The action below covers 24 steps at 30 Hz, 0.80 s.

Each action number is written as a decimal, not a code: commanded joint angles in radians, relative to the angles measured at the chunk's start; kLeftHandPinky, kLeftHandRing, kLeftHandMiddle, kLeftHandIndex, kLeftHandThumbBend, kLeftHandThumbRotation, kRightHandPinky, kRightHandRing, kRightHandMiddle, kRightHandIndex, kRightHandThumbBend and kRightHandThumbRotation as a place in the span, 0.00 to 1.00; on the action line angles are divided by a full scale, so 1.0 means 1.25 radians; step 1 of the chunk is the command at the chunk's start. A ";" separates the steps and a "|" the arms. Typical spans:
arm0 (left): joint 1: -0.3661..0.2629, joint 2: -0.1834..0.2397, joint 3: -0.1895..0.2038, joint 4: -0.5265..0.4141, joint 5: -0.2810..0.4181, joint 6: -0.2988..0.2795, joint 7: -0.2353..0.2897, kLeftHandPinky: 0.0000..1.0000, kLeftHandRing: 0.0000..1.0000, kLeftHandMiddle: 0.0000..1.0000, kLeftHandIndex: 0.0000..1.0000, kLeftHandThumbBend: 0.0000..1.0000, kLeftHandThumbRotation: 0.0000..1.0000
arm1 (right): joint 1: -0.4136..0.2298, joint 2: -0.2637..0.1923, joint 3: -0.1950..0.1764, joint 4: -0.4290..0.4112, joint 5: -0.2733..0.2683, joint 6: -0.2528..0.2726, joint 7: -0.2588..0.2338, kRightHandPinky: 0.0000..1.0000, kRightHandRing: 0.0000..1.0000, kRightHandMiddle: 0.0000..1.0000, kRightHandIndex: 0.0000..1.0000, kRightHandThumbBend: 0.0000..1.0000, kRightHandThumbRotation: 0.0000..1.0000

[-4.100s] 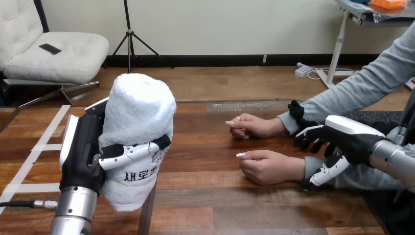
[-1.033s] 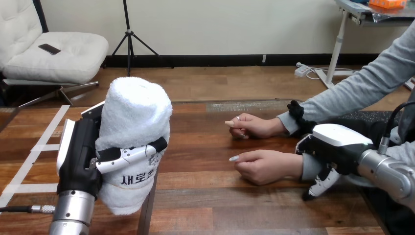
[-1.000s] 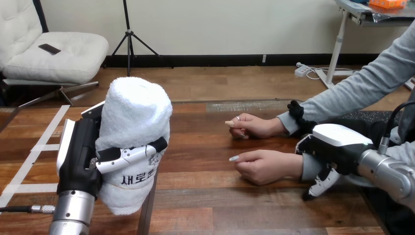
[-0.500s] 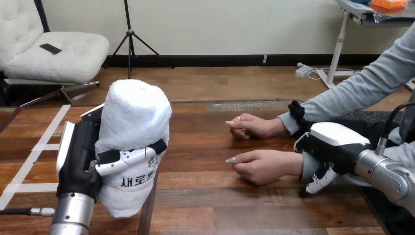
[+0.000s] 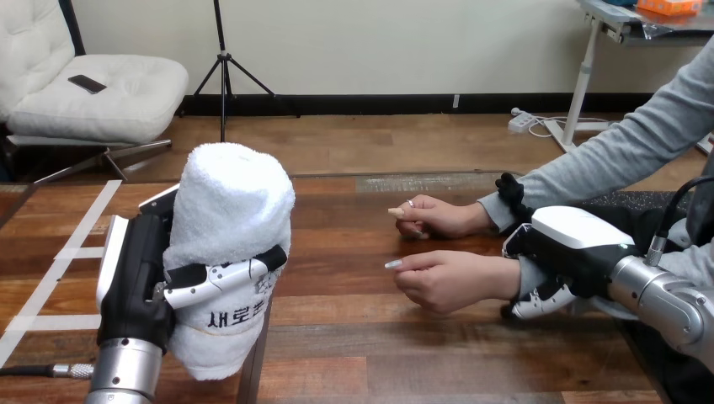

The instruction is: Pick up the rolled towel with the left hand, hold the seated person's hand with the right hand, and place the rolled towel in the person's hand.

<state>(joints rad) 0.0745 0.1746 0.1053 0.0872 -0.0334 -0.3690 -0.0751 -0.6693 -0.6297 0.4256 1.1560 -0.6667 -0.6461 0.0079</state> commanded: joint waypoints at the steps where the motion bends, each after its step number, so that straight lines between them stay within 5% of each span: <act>1: -0.036 -0.007 0.003 -0.027 -0.013 -0.031 -0.004 0.29 0.34 0.38 0.40 0.60 0.00 | -0.042 0.013 -0.003 0.006 0.007 -0.010 -0.022 0.27 0.32 0.38 0.40 0.53 0.23; 24: -0.036 -0.013 0.007 -0.033 -0.005 -0.027 -0.005 0.28 0.33 0.38 0.39 0.60 0.00 | -0.041 0.008 0.000 0.002 0.001 -0.018 -0.034 0.27 0.32 0.38 0.41 0.42 0.24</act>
<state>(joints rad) 0.0754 0.1590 0.1049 0.0871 -0.0332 -0.3744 -0.0870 -0.6693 -0.6298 0.4263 1.1604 -0.6673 -0.6531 -0.0015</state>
